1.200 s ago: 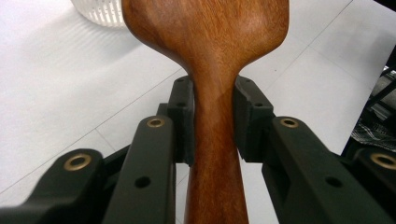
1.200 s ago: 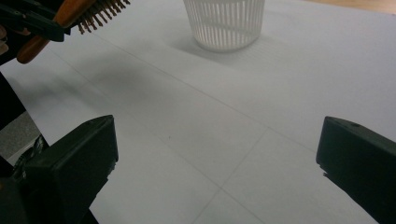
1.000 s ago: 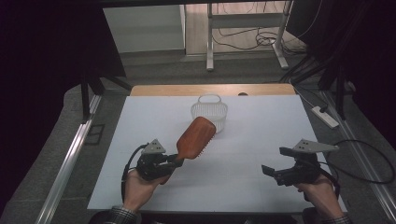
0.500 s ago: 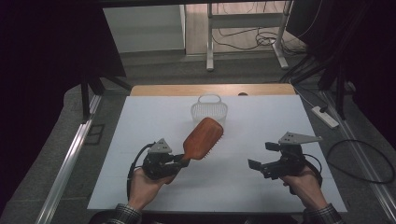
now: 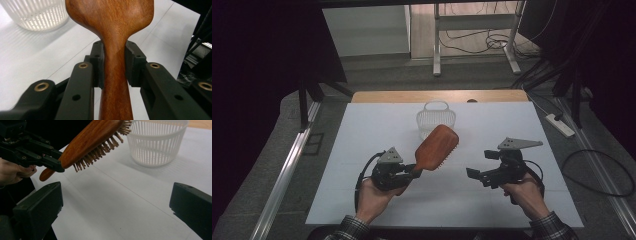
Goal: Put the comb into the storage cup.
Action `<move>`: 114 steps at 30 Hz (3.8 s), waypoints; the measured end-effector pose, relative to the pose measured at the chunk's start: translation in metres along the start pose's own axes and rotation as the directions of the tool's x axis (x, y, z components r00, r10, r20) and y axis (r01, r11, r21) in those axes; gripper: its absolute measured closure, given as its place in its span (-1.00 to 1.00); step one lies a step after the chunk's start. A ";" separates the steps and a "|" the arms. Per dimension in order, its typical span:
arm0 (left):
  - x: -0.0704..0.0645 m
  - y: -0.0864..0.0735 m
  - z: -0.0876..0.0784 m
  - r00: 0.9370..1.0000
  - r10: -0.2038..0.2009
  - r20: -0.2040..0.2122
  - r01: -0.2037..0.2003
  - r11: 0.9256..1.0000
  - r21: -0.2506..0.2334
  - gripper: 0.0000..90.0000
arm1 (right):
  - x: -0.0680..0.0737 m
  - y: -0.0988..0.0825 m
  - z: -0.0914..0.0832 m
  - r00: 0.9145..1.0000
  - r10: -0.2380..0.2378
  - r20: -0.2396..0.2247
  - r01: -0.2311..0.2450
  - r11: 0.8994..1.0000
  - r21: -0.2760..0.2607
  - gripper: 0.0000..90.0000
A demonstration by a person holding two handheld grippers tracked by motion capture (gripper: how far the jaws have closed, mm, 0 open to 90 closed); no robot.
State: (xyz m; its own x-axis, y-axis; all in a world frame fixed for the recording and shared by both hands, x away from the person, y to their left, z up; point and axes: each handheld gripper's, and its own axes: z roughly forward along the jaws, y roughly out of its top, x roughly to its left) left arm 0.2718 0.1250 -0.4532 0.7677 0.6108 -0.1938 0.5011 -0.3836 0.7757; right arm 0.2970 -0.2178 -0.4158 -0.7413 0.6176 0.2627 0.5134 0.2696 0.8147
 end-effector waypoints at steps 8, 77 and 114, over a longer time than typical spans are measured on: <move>-0.004 0.004 0.004 1.000 0.006 0.004 -0.006 1.000 -0.017 0.58 | 0.003 0.008 0.011 1.000 0.001 -0.026 -0.002 1.000 -0.002 -1.00; -0.010 -0.004 0.020 0.999 0.018 0.045 -0.017 1.000 -0.011 0.55 | 0.003 0.035 0.079 0.880 0.378 -0.289 -0.371 0.925 0.079 0.18; 0.015 -0.021 -0.005 0.994 -0.099 0.036 0.100 0.995 -0.010 -0.86 | -0.020 0.055 0.068 0.893 0.386 -0.231 -0.395 0.919 0.009 0.19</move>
State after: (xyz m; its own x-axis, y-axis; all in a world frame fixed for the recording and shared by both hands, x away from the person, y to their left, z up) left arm 0.2708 0.1462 -0.4696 0.7280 0.6206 -0.2912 0.5709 -0.3136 0.7588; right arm 0.3695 -0.1646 -0.4110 -0.5640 0.4849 0.6685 0.7680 0.0105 0.6403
